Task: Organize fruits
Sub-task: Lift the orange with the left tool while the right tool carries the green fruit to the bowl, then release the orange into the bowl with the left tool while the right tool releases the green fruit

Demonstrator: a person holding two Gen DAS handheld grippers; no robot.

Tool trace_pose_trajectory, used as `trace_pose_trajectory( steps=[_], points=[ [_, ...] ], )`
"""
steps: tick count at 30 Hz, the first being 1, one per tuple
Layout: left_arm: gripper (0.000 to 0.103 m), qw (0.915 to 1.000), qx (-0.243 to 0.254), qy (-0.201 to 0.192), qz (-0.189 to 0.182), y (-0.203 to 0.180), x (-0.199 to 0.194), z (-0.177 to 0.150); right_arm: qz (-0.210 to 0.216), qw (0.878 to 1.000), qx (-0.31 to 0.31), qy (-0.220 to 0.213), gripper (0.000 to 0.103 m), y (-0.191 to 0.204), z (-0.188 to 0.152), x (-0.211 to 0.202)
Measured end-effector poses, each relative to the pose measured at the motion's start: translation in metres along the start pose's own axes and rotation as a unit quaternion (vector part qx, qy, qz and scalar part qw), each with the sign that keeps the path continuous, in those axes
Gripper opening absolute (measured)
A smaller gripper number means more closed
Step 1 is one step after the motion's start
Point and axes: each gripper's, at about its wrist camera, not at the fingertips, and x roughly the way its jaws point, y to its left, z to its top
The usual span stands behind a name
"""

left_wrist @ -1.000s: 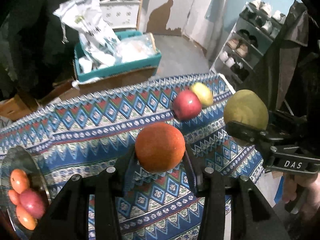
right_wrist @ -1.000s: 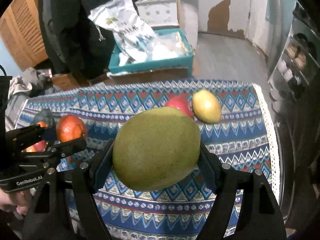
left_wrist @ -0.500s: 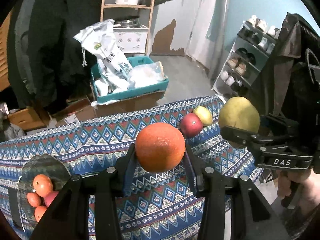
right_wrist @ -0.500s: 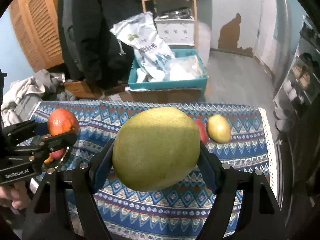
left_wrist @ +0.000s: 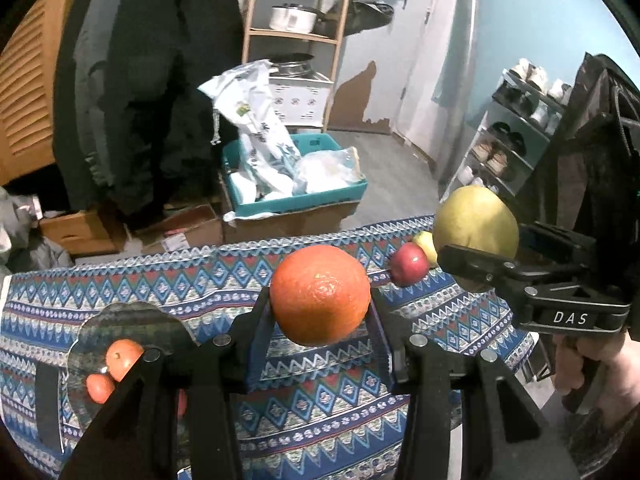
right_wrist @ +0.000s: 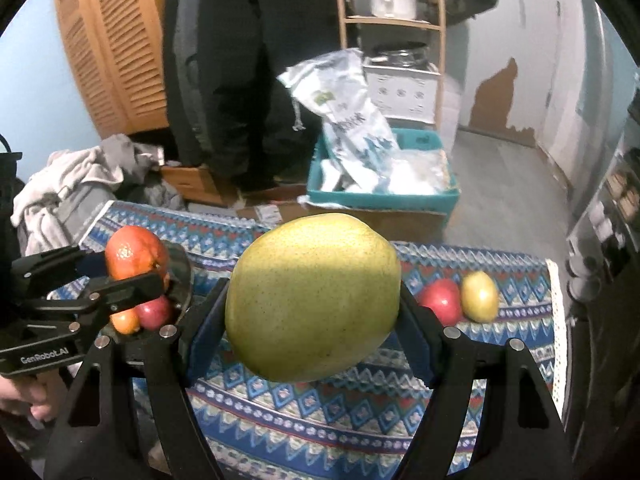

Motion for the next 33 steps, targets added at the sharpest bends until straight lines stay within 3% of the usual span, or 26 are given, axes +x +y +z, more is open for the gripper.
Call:
trace_pose_trajectory(
  steps=[16, 33],
  points=[
    [0.045, 0.9971, -0.063, -0.013, 0.04, 0.075, -0.024, -0.015, 0.047, 0.998, -0.048, 0.014, 0.077, 0.073, 0.029, 0.037],
    [0.045, 0.9844, -0.148, -0.003, 0.096, 0.17, -0.035, -0.047, 0.096, 0.99, -0.085, 0.054, 0.077, 0.15, 0.048, 0.104]
  ],
)
